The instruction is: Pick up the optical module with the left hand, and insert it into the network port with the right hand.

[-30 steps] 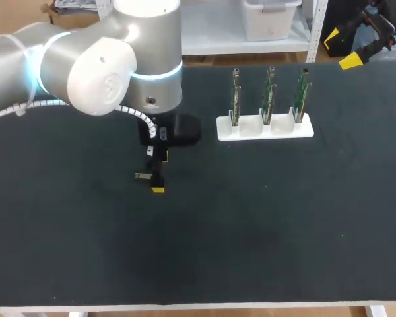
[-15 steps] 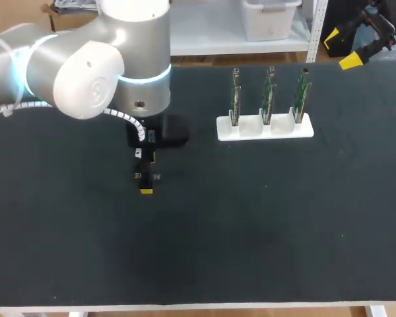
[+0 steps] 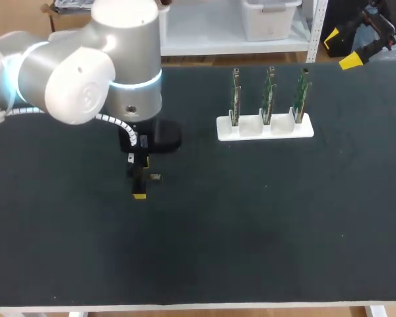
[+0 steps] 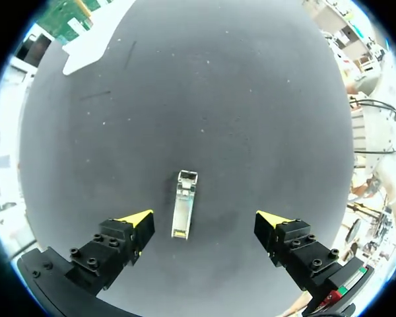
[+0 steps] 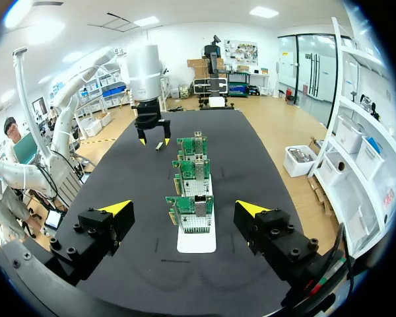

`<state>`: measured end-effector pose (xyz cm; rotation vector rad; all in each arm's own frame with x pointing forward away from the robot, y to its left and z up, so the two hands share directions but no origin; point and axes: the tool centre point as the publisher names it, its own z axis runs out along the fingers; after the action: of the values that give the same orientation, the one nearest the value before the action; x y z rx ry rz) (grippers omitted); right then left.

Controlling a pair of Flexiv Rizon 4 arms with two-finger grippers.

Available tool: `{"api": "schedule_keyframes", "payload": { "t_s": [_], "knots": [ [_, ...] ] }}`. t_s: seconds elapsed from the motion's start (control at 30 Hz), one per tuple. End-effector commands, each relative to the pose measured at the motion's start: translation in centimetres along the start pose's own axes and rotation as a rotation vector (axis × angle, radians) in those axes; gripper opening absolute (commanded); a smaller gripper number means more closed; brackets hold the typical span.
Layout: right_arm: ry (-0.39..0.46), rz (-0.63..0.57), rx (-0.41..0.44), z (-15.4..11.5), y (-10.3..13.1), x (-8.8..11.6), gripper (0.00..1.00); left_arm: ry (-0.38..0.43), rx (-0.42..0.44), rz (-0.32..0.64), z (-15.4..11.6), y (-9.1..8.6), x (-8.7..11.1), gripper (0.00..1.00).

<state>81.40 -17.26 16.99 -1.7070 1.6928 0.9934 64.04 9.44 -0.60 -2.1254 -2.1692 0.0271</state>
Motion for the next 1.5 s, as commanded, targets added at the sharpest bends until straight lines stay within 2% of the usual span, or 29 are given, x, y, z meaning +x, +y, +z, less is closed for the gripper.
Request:
{"api": "schedule_keyframes", "payload": {
  "t_s": [0.03,0.7,1.17,1.5],
  "knots": [
    [0.0,0.001,-0.268,-0.2,-0.8,0.0,1.0,-0.007,-0.009,-0.002,0.1,-0.4,0.2,1.0],
    [0.0,0.001,-0.268,-0.2,-0.8,0.0,1.0,-0.02,-0.054,-0.082,0.4,0.1,1.6,1.0],
    [0.0,0.001,-0.268,-0.2,-0.8,0.0,1.0,-0.033,-0.064,-0.06,0.1,0.2,0.8,1.0],
    [0.0,0.001,-0.268,-0.2,-0.8,0.0,1.0,-0.006,-0.057,-0.065,0.4,0.5,0.9,1.0]
  ]
}}
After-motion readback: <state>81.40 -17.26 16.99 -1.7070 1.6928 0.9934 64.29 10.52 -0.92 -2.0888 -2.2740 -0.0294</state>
